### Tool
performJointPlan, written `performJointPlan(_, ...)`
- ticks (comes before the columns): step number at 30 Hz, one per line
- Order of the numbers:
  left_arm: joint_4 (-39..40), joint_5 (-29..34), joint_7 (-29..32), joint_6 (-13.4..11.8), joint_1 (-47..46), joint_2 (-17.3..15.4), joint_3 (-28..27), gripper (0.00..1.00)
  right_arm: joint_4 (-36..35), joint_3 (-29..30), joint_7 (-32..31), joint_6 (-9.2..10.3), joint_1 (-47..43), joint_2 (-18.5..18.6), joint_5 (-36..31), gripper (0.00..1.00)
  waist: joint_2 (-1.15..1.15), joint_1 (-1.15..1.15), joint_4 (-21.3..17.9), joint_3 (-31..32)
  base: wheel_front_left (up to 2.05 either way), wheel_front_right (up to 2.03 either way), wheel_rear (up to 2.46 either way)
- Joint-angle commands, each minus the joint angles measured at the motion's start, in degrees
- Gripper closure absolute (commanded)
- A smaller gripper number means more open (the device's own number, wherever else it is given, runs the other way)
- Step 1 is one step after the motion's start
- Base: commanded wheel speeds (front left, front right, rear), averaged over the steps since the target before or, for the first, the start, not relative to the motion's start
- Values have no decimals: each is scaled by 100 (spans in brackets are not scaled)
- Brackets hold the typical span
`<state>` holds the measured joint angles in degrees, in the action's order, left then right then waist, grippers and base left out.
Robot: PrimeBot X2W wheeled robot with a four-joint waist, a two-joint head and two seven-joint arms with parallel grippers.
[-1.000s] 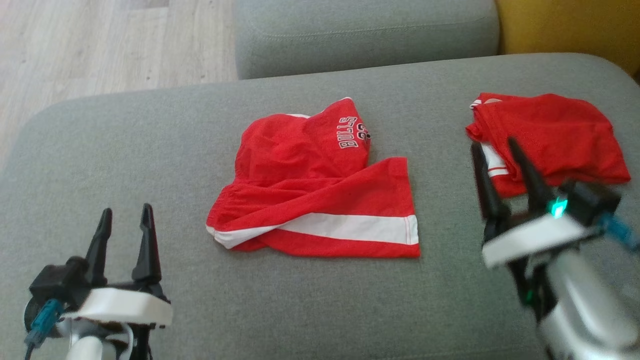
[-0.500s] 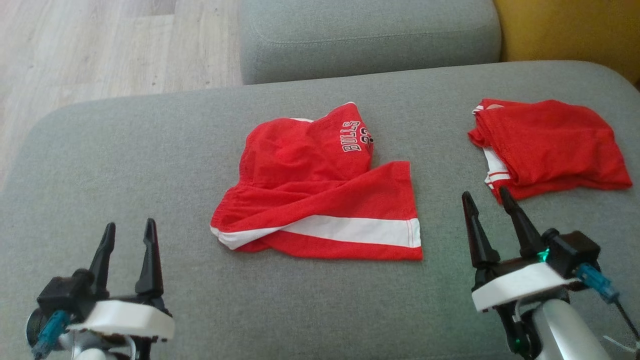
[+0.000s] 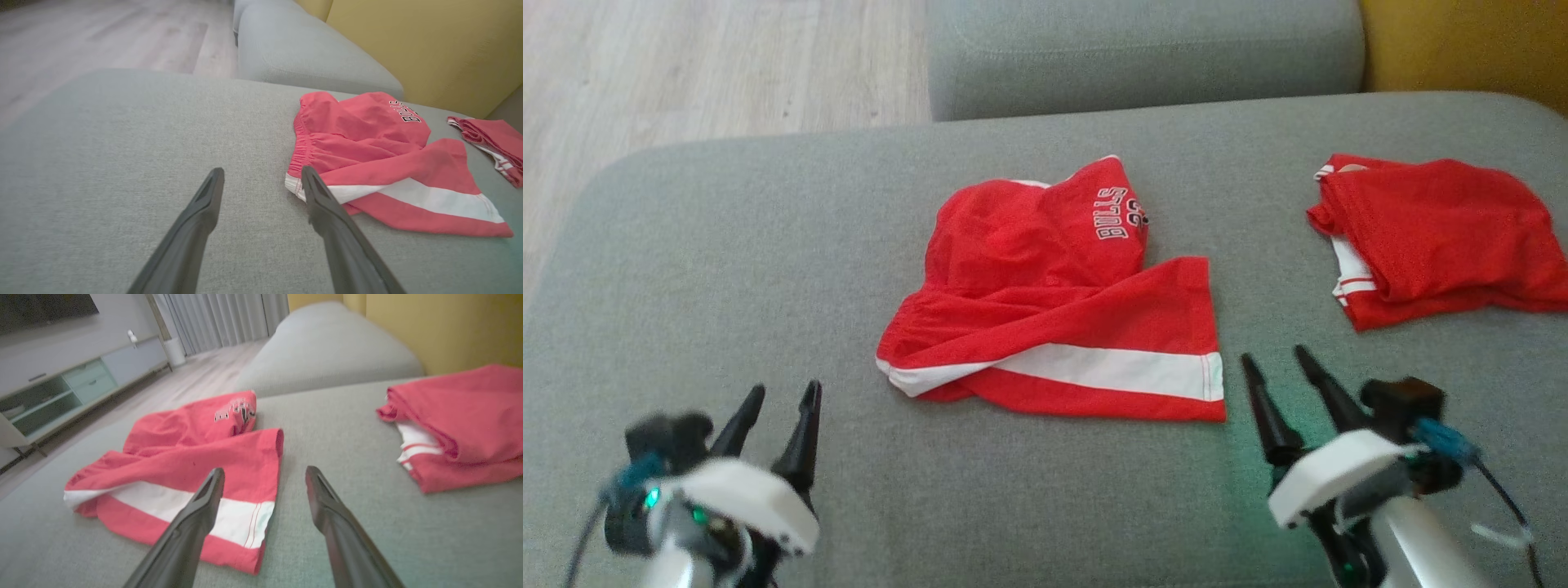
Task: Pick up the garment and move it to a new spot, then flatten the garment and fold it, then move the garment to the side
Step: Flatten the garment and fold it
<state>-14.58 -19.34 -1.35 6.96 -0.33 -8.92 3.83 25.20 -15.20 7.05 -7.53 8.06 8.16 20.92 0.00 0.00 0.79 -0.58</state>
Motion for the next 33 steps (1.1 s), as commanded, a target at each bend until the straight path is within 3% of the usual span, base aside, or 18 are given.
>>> performJointPlan(1, 152, -249, 249, 23, -582, -198, -141, 0, -92, -219, -192, 4, 373, 62, 80, 0, 0, 0, 16, -61, 0, 0, 0)
performJointPlan(6, -48, -1178, 1359, 49, -1191, -787, 638, 0, 248, -510, -916, 4, 713, 56, 310, 0, 0, 0, 10, -249, 0, 0, 0)
performJointPlan(8, -79, -1397, 1500, 50, -1306, -911, 827, 0, 343, -511, -1027, 4, 778, 41, 326, 0, 0, 0, 12, -291, 0, 0, 0)
performJointPlan(15, -340, -2808, 2278, 51, -2168, -1822, 2484, 0, 874, -409, -1540, 4, 1183, -232, 485, 0, 0, 0, -44, -562, 0, 0, 0)
performJointPlan(22, -685, -3467, 2052, 52, -3011, -2489, 3707, 0, 1049, -832, -1810, 4, 1464, -284, 750, 0, 0, 0, -199, -806, 0, 0, 0)
performJointPlan(28, -1162, -3755, 1776, 52, -3565, -2730, 4555, 0, 1153, -1107, -1844, 4, 1649, -314, 912, 2, 0, 0, -305, -1001, 0, 0, 0)
performJointPlan(31, -1313, -3934, 1624, 52, -3785, -2811, 4914, 0, 1181, -1246, -1815, 4, 1713, -305, 996, 9, 0, 0, -340, -1071, 0, 0, 0)
performJointPlan(33, -1400, -4074, 1500, 52, -3917, -2843, 5104, 0, 1206, -1321, -1775, 4, 1750, -298, 1054, 20, 0, 0, -355, -1101, 0, 0, 0)
